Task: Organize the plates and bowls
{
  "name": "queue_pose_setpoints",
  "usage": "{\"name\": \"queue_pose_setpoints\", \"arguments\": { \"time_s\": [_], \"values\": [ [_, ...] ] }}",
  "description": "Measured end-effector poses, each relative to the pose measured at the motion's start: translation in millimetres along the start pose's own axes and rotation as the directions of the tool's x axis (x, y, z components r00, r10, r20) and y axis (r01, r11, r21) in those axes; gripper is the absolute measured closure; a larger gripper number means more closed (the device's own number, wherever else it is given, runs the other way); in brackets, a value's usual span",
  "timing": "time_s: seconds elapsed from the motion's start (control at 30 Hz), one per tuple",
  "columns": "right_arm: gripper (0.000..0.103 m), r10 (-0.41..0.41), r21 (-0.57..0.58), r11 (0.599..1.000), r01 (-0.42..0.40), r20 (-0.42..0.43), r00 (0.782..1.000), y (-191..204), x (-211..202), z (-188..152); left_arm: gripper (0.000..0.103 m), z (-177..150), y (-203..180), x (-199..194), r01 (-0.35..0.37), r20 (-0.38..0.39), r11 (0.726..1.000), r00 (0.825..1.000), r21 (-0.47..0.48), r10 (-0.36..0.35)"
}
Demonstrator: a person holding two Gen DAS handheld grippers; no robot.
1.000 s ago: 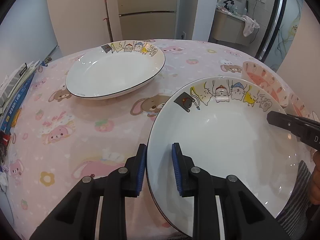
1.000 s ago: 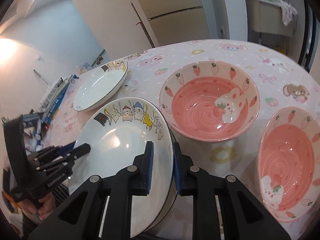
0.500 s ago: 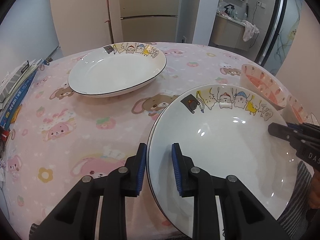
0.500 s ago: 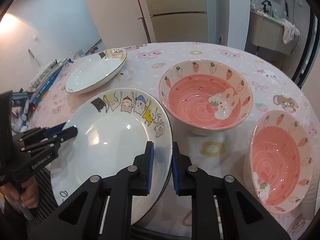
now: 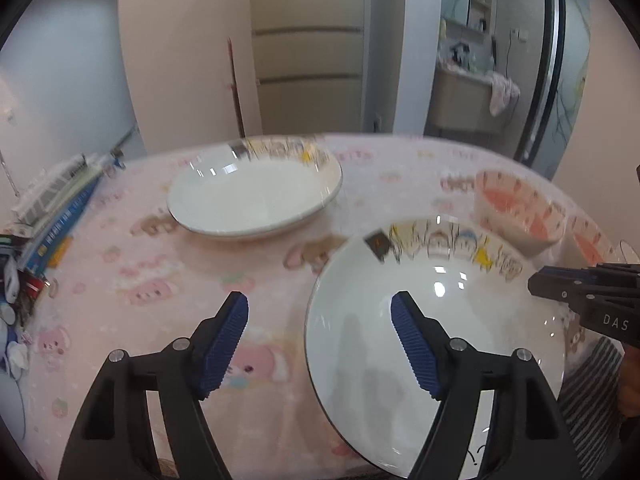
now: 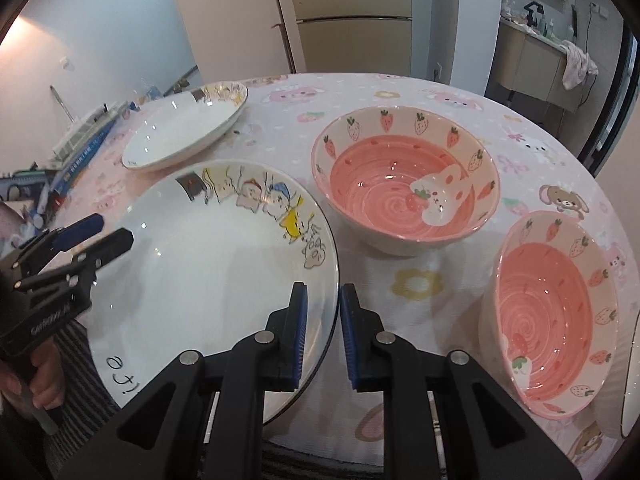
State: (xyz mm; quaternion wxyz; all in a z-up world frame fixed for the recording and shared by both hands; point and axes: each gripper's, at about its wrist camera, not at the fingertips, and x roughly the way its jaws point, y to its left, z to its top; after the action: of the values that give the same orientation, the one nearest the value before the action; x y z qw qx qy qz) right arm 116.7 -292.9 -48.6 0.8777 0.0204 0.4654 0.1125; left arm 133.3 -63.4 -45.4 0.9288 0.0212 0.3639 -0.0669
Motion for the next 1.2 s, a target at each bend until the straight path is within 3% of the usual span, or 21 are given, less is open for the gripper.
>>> {"name": "queue_pose_setpoints", "arguments": {
  "time_s": [0.1, 0.23, 0.3, 0.37, 0.47, 0.53, 0.63, 0.7, 0.77, 0.83, 1.0, 1.13, 1.2],
  "values": [
    [0.073, 0.058, 0.005, 0.998, -0.058, 0.034, 0.998, -1.8, -11.2, 2.6, 0.026, 3.7, 1.4, -19.9, -0.021, 0.088, 1.0, 0.996, 0.011, 0.02],
    [0.072, 0.085, 0.014, 0.996, -0.086, 0.077, 0.993, -2.1, -31.1, 8.0, 0.025, 16.6, 8.5, -51.2, 0.007, 0.152, 1.0, 0.988, 0.0, -0.007],
    [0.072, 0.068, 0.016, 0.997, -0.069, 0.09, 0.994, 0.5, -44.5, 15.1, 0.018, 29.0, 13.0, -70.3, 0.015, 0.188, 1.0, 0.982, -0.011, -0.013],
    [0.072, 0.07, 0.001, 0.997, -0.071, 0.103, 0.992, 8.1, -62.1, 26.6, 0.018, 43.2, 17.0, -89.6, 0.018, 0.236, 1.0, 0.972, -0.015, -0.014],
    [0.072, 0.092, -0.02, 0.996, -0.09, 0.141, 0.986, 24.2, -91.9, 50.2, 0.018, 70.5, 25.1, -120.0, 0.005, 0.307, 1.0, 0.952, -0.031, 0.004],
    [0.072, 0.114, -0.026, 0.993, -0.111, 0.19, 0.975, 36.3, -113.1, 70.5, 0.016, 92.7, 32.3, -139.4, 0.038, 0.348, 0.998, 0.937, -0.048, -0.019],
    [0.069, 0.109, -0.034, 0.994, -0.104, 0.293, 0.95, 56.8, -141.9, 105.2, 0.0, 130.6, 50.5, -160.0, 0.14, 0.426, 0.986, 0.9, -0.094, -0.087],
    [0.068, 0.083, -0.015, 0.996, -0.083, 0.339, 0.937, 68.6, -150.8, 128.9, 0.0, 153.6, 65.9, -167.3, 0.093, 0.468, 0.977, 0.884, -0.19, 0.007],
    [0.068, 0.1, 0.039, 0.992, -0.124, 0.374, 0.922, 71.5, -155.3, 149.8, 0.0, 172.0, 79.6, -167.5, 0.089, 0.485, 0.97, 0.874, -0.228, 0.034],
    [0.068, 0.129, 0.095, 0.979, -0.179, 0.391, 0.911, 69.6, -151.3, 166.4, 0.0, 186.7, 92.1, -160.2, 0.087, 0.472, 0.963, 0.88, -0.254, 0.045],
    [0.067, 0.187, 0.212, 0.934, -0.286, 0.393, 0.9, 66.7, -113.7, 197.8, 0.0, 203.6, 124.0, -121.6, 0.09, 0.35, 0.944, 0.936, -0.318, 0.028],
    [0.066, 0.248, 0.317, 0.873, -0.37, 0.364, 0.898, 59.1, -67.8, 207.6, 0.0, 196.9, 150.7, -91.8, 0.088, 0.306, 0.927, 0.951, -0.365, 0.03],
    [0.066, 0.246, 0.344, 0.868, -0.357, 0.328, 0.912, 59.0, -42.9, 204.0, 0.0, 187.6, 163.8, -75.5, 0.099, 0.282, 0.917, 0.959, -0.386, 0.016]
  ]
}}
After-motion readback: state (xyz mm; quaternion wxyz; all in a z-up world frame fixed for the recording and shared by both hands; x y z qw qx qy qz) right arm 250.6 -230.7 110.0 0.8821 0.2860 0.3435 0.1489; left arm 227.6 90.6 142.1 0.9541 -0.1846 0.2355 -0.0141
